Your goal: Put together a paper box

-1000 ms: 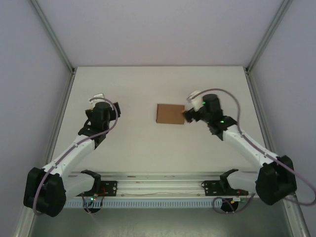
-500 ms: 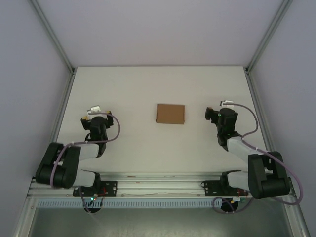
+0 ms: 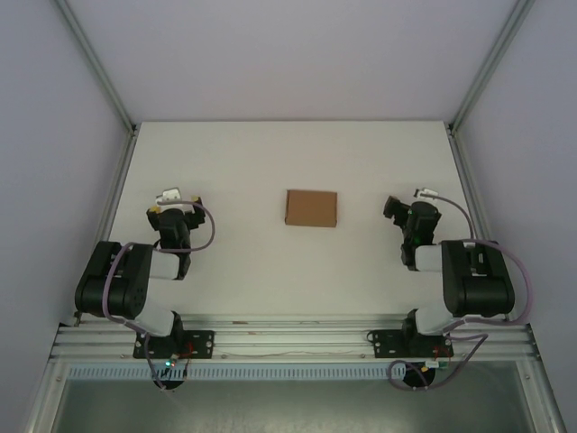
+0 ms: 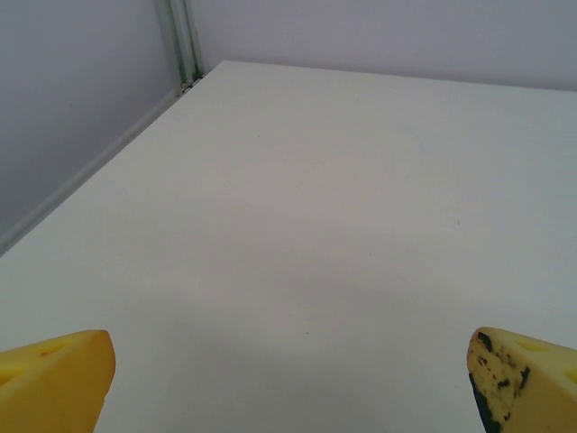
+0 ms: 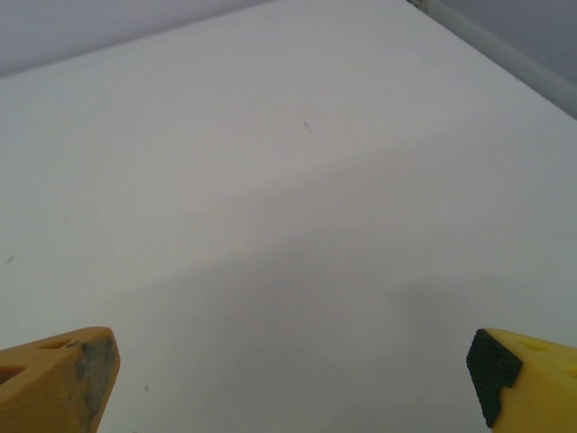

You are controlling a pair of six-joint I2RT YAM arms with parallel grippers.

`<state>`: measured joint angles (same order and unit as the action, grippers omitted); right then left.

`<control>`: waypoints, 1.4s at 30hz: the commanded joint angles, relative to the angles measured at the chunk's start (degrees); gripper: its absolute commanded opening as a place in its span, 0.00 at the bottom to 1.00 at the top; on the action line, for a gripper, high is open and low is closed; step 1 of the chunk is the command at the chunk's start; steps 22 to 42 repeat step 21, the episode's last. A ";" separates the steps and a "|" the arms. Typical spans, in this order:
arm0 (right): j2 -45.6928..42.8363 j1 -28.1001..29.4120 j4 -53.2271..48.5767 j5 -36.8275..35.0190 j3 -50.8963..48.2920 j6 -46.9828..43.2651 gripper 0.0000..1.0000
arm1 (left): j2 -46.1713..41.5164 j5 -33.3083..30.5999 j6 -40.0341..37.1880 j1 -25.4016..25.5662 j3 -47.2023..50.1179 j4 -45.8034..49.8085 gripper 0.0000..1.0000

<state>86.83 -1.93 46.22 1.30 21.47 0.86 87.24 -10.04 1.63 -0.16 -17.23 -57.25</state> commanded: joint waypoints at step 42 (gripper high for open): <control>-1.05 0.05 0.96 0.30 1.02 1.07 1.00 | -0.58 1.25 0.65 -0.28 -1.01 -0.44 1.00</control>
